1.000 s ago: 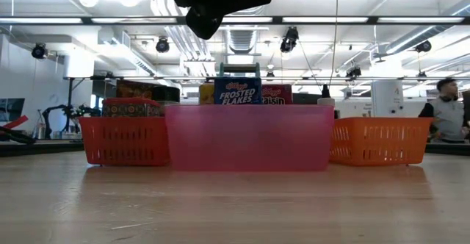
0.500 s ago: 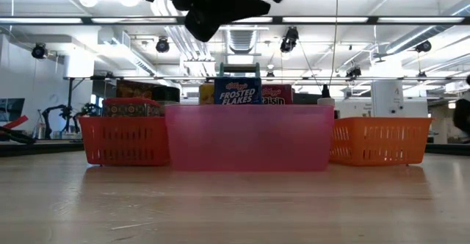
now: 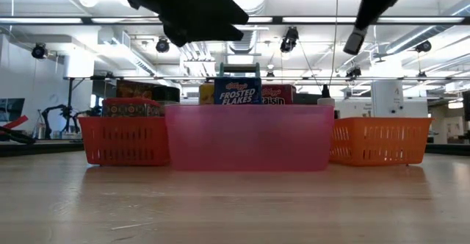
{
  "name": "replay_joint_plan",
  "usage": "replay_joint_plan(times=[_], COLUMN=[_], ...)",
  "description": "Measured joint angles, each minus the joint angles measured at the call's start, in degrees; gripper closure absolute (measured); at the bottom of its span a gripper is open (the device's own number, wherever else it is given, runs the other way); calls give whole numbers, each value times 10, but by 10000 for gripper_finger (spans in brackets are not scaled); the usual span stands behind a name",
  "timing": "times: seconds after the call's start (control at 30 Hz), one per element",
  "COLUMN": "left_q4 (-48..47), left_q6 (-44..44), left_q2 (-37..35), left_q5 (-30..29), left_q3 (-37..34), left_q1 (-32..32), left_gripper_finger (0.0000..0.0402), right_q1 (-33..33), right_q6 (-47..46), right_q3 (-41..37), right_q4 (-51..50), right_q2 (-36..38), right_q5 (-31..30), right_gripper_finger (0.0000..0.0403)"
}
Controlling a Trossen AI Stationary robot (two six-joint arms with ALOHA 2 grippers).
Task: Pick & Place Kitchen Items
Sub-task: Put the small brown food coloring bottle into the orange bin
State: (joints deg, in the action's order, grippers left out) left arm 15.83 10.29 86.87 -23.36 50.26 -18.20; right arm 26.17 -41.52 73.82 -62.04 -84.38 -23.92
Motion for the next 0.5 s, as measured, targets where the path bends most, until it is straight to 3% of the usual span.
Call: replay_joint_plan(times=[0.5], left_q4=[0], left_q6=[9], left_q2=[0], left_q5=[-2], left_q3=[0], left_q1=[1], left_gripper_finger=[163], right_q1=[-85], right_q6=[-22], right_q3=[-69], right_q4=[-1], right_q2=[-3], right_q5=[37], right_gripper_finger=[343])
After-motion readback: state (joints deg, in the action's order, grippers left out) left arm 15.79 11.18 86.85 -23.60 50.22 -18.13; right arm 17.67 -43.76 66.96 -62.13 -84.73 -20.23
